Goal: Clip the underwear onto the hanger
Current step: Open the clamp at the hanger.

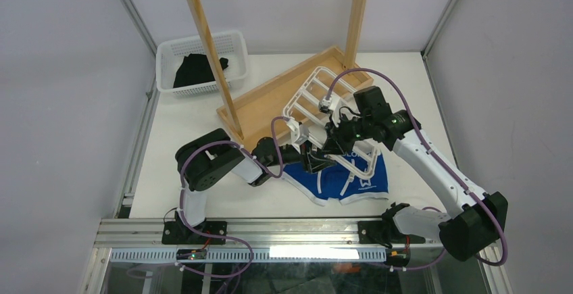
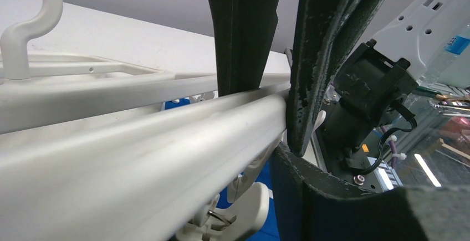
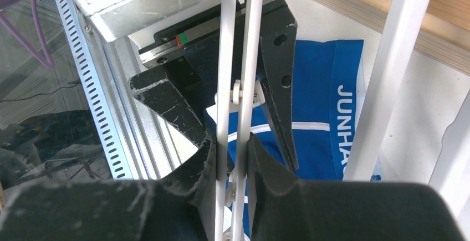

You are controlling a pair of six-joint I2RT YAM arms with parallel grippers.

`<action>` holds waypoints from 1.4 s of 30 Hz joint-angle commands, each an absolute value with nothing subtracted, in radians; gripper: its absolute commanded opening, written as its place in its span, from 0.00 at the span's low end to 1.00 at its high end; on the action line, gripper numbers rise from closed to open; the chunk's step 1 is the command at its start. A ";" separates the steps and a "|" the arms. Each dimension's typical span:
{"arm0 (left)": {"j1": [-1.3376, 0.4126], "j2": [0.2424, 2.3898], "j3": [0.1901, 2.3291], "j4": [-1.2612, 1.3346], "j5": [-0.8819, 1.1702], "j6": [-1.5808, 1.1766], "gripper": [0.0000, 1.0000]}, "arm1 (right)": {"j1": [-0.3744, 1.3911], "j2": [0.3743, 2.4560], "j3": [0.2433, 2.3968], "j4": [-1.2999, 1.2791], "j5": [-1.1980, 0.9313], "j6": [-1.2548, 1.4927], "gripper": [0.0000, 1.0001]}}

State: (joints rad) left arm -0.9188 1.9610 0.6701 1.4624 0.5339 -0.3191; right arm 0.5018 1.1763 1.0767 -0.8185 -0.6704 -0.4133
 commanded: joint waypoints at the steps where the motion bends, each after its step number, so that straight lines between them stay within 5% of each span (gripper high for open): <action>1: -0.914 1.921 0.692 1.736 0.557 -0.364 0.41 | 0.510 1.146 1.089 -0.729 -0.698 -0.451 0.00; 14: -0.913 1.893 0.693 1.736 0.523 -0.365 0.58 | 0.509 1.153 1.092 -0.729 -0.704 -0.452 0.00; 31: -0.906 1.891 0.692 1.736 0.489 -0.413 0.11 | 0.511 1.157 1.088 -0.730 -0.701 -0.453 0.00; 32: -0.906 1.893 0.690 1.736 0.493 -0.411 0.13 | 0.511 1.154 1.088 -0.729 -0.700 -0.452 0.00; 36: -0.902 1.887 0.659 1.736 0.508 -0.398 0.46 | 0.511 1.137 1.084 -0.704 -0.687 -0.432 0.00; 42: -0.902 1.823 0.516 1.736 0.473 -0.341 0.59 | 0.511 1.120 1.092 -0.691 -0.624 -0.405 0.00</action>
